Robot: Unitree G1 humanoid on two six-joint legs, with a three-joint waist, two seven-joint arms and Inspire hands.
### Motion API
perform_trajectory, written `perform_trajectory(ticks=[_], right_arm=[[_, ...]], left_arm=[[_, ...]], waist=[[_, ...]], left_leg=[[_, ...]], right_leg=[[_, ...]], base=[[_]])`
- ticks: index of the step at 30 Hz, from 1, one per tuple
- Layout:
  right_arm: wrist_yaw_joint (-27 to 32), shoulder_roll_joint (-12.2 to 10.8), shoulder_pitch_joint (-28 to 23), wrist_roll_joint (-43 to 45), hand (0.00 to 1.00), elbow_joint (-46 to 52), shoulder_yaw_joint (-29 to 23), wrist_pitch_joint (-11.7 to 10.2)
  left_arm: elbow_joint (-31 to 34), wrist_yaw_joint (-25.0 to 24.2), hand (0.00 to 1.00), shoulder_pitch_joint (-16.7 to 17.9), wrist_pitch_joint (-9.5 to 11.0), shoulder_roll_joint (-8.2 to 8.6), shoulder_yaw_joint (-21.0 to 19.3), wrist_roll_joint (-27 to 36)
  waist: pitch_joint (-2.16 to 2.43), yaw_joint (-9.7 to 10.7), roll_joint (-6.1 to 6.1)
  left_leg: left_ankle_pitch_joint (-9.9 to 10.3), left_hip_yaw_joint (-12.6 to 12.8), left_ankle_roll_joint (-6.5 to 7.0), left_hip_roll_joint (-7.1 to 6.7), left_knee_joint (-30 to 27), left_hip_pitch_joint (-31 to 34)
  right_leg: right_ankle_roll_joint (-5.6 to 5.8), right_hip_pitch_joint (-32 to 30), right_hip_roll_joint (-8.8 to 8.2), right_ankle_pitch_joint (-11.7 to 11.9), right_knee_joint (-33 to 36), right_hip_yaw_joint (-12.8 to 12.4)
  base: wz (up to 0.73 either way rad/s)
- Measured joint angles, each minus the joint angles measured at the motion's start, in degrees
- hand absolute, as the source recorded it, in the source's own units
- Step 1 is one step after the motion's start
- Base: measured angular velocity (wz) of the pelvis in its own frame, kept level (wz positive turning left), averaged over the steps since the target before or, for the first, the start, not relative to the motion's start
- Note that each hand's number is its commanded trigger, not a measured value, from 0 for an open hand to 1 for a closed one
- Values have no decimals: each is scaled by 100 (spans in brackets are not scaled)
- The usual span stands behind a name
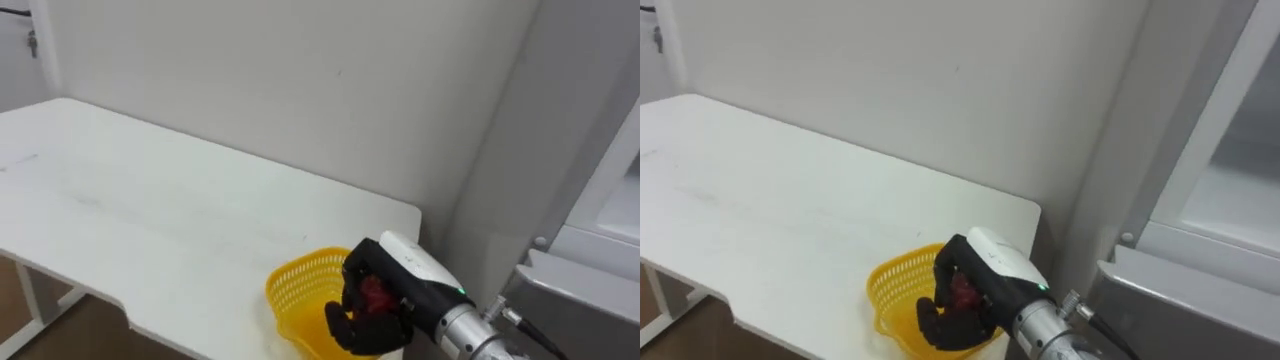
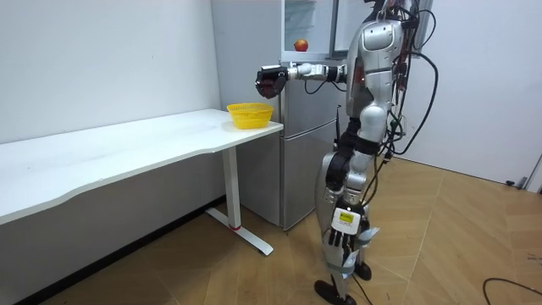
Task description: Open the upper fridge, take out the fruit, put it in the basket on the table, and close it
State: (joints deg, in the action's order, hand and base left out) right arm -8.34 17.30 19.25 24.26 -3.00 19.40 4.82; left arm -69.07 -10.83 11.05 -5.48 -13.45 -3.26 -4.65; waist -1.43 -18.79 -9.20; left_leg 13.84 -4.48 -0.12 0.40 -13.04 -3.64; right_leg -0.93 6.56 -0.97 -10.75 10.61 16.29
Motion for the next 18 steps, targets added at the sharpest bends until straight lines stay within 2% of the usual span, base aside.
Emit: perform_trajectory(ticks=[4, 7, 12, 17, 18], right_arm=[[104, 39, 28, -253, 100, -280, -1, -2], [188, 40, 85, -367, 100, -497, 6, -10], [378, 186, 249, -528, 100, -906, 17, -8], [576, 250, 415, -595, 100, -1340, 18, -3], [627, 254, 468, -592, 100, -1427, 18, 0]], left_arm=[[0, -68, 0, 43, -3, -157, -16, 1], [-1, -115, 0, 135, -53, -197, -14, 4], [26, -113, 0, 170, -78, -234, 11, 7], [56, -116, 0, 269, -141, -250, -1, -5], [96, -123, 0, 306, -169, -252, -6, -7]], waist=[[51, -79, -86], [66, -136, -126], [17, -153, -261], [31, -211, -302], [45, -211, -321]], left_leg=[[-1, -88, 0, -27, -70, 110], [-1, -115, 0, -29, -72, 120], [-15, -287, -17, -40, -107, 232], [-15, -371, -17, -46, -139, 262], [-15, -392, -17, -52, -140, 294]], right_leg=[[1, -34, -17, -1, -1, 112], [1, -32, -16, -1, -5, 144], [2, -48, -24, -1, -12, 374], [2, -51, -23, -1, -5, 447], [3, -67, -27, -2, -6, 469]], base=[[14], [4], [20], [9], [11]])
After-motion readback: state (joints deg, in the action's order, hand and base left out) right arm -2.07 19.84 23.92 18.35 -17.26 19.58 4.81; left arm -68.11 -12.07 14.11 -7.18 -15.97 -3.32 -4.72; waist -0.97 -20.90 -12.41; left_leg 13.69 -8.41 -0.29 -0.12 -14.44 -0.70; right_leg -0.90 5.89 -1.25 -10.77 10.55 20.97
